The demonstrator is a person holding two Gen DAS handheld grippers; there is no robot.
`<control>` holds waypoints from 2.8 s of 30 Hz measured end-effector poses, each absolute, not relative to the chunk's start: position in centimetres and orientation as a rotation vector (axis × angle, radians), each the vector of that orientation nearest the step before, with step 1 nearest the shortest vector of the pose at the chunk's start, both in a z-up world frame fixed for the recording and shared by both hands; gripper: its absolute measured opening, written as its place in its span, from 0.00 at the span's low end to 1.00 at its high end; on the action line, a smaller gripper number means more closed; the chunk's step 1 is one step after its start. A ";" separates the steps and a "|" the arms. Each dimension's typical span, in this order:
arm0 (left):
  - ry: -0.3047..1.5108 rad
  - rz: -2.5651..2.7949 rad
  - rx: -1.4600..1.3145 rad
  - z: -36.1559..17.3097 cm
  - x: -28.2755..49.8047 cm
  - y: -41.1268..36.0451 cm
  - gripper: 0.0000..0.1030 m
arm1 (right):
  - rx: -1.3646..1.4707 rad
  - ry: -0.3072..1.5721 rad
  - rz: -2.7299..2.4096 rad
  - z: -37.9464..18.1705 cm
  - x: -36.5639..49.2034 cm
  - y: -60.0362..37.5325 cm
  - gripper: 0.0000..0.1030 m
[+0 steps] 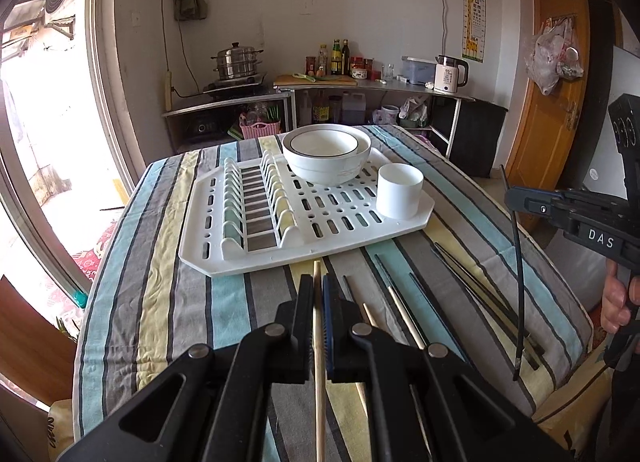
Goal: Organize utensils
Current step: 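Lift both held chopsticks and carry them over the white cup on the rack, then open left tool dropping wooden chopstick into cup while right tool releases black chopstick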
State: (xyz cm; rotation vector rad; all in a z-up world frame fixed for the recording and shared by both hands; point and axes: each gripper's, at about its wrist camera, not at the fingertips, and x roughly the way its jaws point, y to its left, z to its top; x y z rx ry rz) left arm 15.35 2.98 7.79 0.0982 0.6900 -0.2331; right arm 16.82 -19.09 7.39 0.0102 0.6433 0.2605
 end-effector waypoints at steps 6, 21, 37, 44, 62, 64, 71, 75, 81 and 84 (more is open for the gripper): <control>0.636 -0.233 0.084 10.0 14.6 3.1 0.05 | 0.021 0.579 0.260 9.4 15.5 -20.0 0.04; 0.537 -0.317 0.054 16.0 21.0 -1.0 0.04 | 0.051 0.480 0.235 14.1 19.5 -22.0 0.04; 0.507 -0.375 -0.066 18.3 32.8 -6.8 0.04 | 0.132 0.400 0.226 17.6 26.4 -24.3 0.04; 0.532 -0.393 -0.110 16.5 36.1 -8.2 0.04 | 0.149 0.415 0.226 16.7 28.9 -24.7 0.04; 0.655 -0.363 -0.228 9.9 39.7 -7.0 0.04 | 0.208 0.529 0.202 11.2 32.6 -26.2 0.04; 0.664 -0.355 -0.226 9.6 39.6 -6.9 0.04 | 0.215 0.533 0.194 11.2 32.6 -26.6 0.04; 0.666 -0.331 -0.192 9.0 38.7 -6.4 0.05 | 0.214 0.560 0.167 11.1 32.2 -27.9 0.05; 0.662 -0.324 -0.170 9.3 37.9 -6.1 0.06 | 0.200 0.573 0.163 11.1 31.9 -28.2 0.05; 0.657 -0.315 -0.135 9.6 36.5 -6.2 0.17 | 0.191 0.583 0.157 10.8 30.8 -28.6 0.14; 0.652 -0.312 -0.118 9.6 35.5 -6.0 0.18 | 0.188 0.581 0.153 10.7 30.1 -28.8 0.15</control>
